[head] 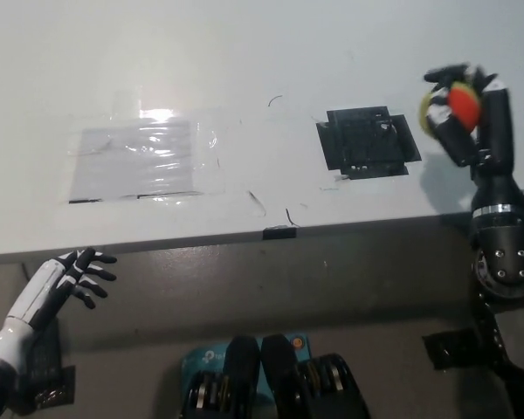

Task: The robot uses right hand to squeeze a small tennis ball placed on the black area of the table

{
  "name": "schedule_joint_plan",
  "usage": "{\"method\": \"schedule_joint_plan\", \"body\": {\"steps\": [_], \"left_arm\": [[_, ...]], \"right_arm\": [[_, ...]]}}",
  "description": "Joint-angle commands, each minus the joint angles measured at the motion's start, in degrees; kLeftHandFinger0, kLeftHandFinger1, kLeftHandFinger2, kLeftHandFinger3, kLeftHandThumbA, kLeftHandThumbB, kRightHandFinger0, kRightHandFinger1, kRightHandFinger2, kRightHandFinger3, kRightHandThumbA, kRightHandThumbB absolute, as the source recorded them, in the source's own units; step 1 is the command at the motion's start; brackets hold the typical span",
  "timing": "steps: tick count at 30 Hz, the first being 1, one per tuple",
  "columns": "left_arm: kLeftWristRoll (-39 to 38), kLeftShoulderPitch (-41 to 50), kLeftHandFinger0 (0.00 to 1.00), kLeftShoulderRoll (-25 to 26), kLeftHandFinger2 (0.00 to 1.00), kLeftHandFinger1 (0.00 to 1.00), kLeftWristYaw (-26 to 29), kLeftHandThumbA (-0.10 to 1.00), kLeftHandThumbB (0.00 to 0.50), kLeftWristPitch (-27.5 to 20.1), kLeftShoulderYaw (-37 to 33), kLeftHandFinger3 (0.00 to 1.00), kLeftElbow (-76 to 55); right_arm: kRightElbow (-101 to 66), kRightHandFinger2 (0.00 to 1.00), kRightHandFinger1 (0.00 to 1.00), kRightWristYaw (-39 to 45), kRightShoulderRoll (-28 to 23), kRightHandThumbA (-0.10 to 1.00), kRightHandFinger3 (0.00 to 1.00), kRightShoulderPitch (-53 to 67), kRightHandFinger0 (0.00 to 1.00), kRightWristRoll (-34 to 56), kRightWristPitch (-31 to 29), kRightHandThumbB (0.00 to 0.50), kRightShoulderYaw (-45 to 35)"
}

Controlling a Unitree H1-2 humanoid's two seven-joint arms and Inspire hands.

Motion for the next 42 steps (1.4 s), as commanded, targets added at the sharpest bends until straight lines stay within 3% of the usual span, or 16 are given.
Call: {"method": "schedule_joint_plan", "body": {"steps": [1, 2, 3, 4, 6, 9, 17, 18, 21, 24, 26, 28, 30, 32, 35, 42], "left_arm": [[0.7, -0.9, 0.41, 1.9, 0.55, 0.46, -0.1, 1.00, 0.068, -1.3, 0.7, 0.65, -1.0], [0.6, -0.9, 0.41, 1.9, 0.55, 0.46, -0.2, 1.00, 0.069, -1.1, 0.7, 0.65, -1.0], [0.5, -0.4, 0.41, 1.7, 0.54, 0.45, -0.1, 1.00, 0.060, -1.9, 0.7, 0.64, -0.9], [0.5, -0.3, 0.40, 1.7, 0.53, 0.45, -0.1, 1.00, 0.061, -1.9, 0.7, 0.63, -0.9], [0.3, -0.4, 0.41, 1.6, 0.54, 0.46, 0.0, 0.99, 0.055, -1.8, 0.7, 0.63, -0.8], [0.3, -0.4, 0.41, 1.5, 0.53, 0.46, -0.1, 0.99, 0.052, -1.5, 0.7, 0.63, -0.8], [0.6, -0.7, 0.43, 1.5, 0.54, 0.46, 0.1, 1.00, 0.092, -1.9, 0.6, 0.64, 0.0], [0.6, -0.8, 0.42, 1.6, 0.54, 0.46, 0.0, 1.00, 0.104, -1.8, 0.6, 0.64, 0.1], [0.6, -0.9, 0.41, 1.6, 0.54, 0.45, 0.0, 1.00, 0.110, -1.7, 0.6, 0.64, 0.3], [0.4, -1.0, 0.40, 1.3, 0.52, 0.44, 0.1, 1.00, 0.107, -3.0, 0.5, 0.63, 1.3], [0.3, -1.2, 0.40, 1.3, 0.52, 0.44, 0.1, 1.00, 0.103, -3.4, 0.6, 0.63, 1.8], [-0.3, -1.1, 0.41, 1.0, 0.53, 0.45, 0.0, 1.00, 0.105, -2.7, 0.8, 0.62, 1.6], [-0.1, -0.9, 0.41, 1.1, 0.53, 0.45, 0.1, 1.00, 0.116, -3.5, 0.7, 0.62, 2.0], [0.2, -0.6, 0.40, 1.2, 0.53, 0.45, 0.1, 1.00, 0.125, -3.5, 0.6, 0.62, 1.8], [0.8, -0.5, 0.39, 1.1, 0.53, 0.44, 0.4, 1.00, 0.114, -3.1, 0.5, 0.62, 1.4], [-0.1, -0.1, 0.39, 0.9, 0.52, 0.44, 0.1, 1.00, 0.108, -2.8, 0.8, 0.62, 1.1]], "right_arm": [[6.8, 0.51, 0.14, 3.0, -6.0, -0.10, 0.37, -9.3, 0.00, -19.8, 3.5, 0.094, 10.8], [7.8, 0.48, 0.11, 3.1, -6.2, -0.10, 0.32, -9.8, 0.00, -20.2, 3.6, 0.051, 11.8], [9.2, 0.54, 0.16, 4.3, -6.7, -0.10, 0.45, -10.4, 0.00, -22.0, 5.5, 0.067, 14.1], [9.5, 0.51, 0.15, 4.3, -6.9, -0.10, 0.42, -10.6, 0.00, -22.1, 5.8, 0.033, 14.7], [13.3, 0.53, 0.21, 4.3, -7.5, -0.10, 0.61, -12.3, 0.01, -24.6, 4.8, 0.004, 18.2], [17.9, 0.48, 0.23, 2.9, -7.8, -0.10, 0.70, -13.9, 0.03, -25.9, 4.1, 0.058, 21.2], [28.4, 0.51, 0.30, 2.0, -6.6, -0.10, 0.77, -17.3, 0.11, -26.9, 4.7, 0.074, 26.6], [31.5, 0.56, 0.42, 1.6, -6.1, -0.10, 0.79, -18.3, 0.22, -28.1, 4.9, 0.072, 28.3], [35.1, 0.63, 0.51, 0.2, -5.5, -0.10, 0.84, -19.2, 0.29, -29.4, 4.5, 0.082, 30.1], [36.3, 0.96, 0.93, 0.0, -5.5, -0.07, 0.89, -19.4, 0.74, -32.0, 6.8, 0.092, 32.3], [36.2, 1.00, 1.00, 0.6, -5.6, 0.05, 0.98, -19.6, 1.00, -34.0, 9.5, 0.134, 33.8], [35.0, 1.00, 1.00, 2.8, -5.6, 0.16, 1.00, -19.3, 1.00, -33.8, 11.7, 0.161, 33.5], [33.9, 1.00, 1.00, 5.5, -5.8, 0.46, 1.00, -19.2, 1.00, -35.0, 14.7, 0.259, 34.1], [31.9, 1.00, 1.00, 8.7, -6.2, 0.62, 1.00, -18.8, 1.00, -35.6, 17.5, 0.319, 34.3], [30.2, 1.00, 1.00, 8.9, -6.5, 0.93, 1.00, -18.2, 1.00, -35.7, 19.9, 0.498, 33.2], [26.3, 1.00, 1.00, 8.4, -5.6, 1.00, 1.00, -15.9, 1.00, -33.5, 23.1, 0.500, 28.0]]}}
